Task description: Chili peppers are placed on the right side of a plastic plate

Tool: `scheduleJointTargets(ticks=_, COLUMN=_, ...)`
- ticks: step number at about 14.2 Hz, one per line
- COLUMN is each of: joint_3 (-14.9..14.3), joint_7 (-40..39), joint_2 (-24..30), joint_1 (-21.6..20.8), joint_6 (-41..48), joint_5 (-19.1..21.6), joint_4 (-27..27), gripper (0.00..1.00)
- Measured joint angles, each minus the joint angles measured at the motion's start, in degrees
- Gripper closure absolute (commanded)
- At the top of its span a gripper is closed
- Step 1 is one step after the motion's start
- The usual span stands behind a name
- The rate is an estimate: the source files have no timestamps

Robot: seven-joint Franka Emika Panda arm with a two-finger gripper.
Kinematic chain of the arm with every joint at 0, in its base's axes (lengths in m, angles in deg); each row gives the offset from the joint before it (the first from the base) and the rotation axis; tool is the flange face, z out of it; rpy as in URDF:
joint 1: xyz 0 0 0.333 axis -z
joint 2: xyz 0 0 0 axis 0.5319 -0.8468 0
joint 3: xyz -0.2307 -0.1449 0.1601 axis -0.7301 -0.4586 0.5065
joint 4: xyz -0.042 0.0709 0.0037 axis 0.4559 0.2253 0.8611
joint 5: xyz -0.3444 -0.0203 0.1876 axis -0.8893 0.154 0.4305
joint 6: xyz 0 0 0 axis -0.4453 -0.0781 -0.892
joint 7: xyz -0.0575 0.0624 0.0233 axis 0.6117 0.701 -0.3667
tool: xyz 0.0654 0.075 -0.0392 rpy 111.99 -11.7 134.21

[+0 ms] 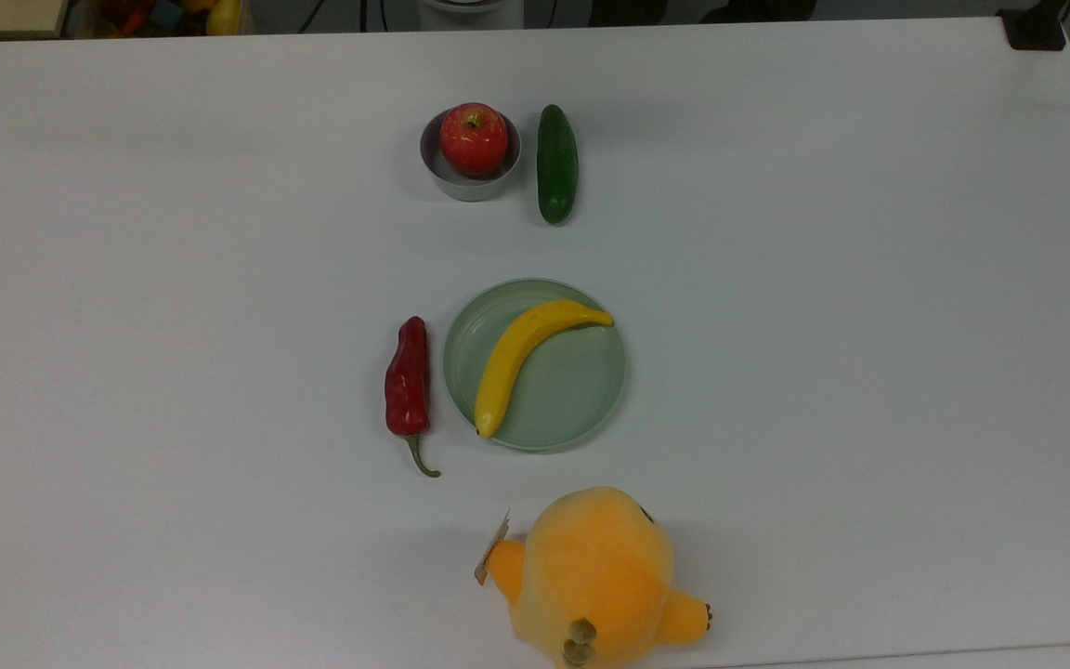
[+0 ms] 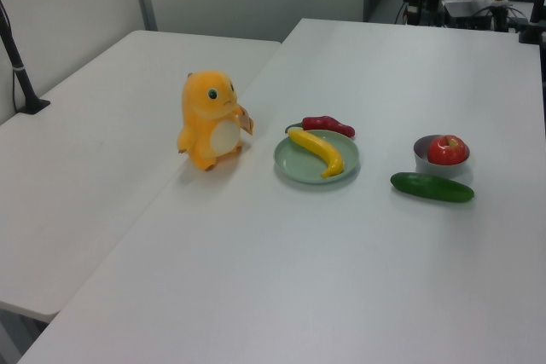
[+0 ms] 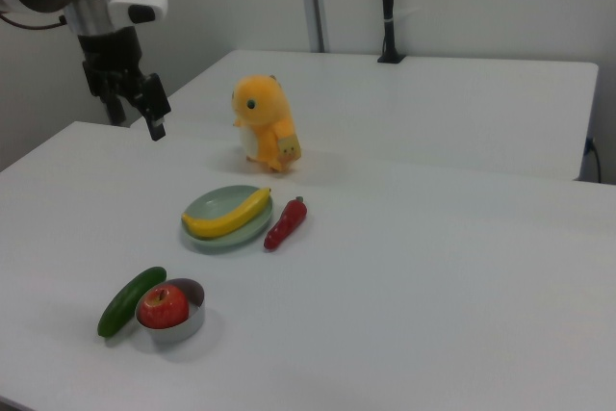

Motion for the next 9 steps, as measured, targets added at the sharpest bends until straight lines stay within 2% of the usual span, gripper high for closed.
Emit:
scheduleJointTargets(ticks=5, joint_3=-0.4, joint_7=-12.3, joint_2=-0.2, joint_1=0.5, joint_6=-4.3, joint_5=-0.1, joint_4=-1.5, gripper=0.0)
scheduleJointTargets(ticks=9, joint_3=-2.1, joint_7=-14.3, joint_2=-1.2, joint_1=0.8, joint_6=-6.9, joint_5=-0.2, joint_4=-1.8, gripper=0.0)
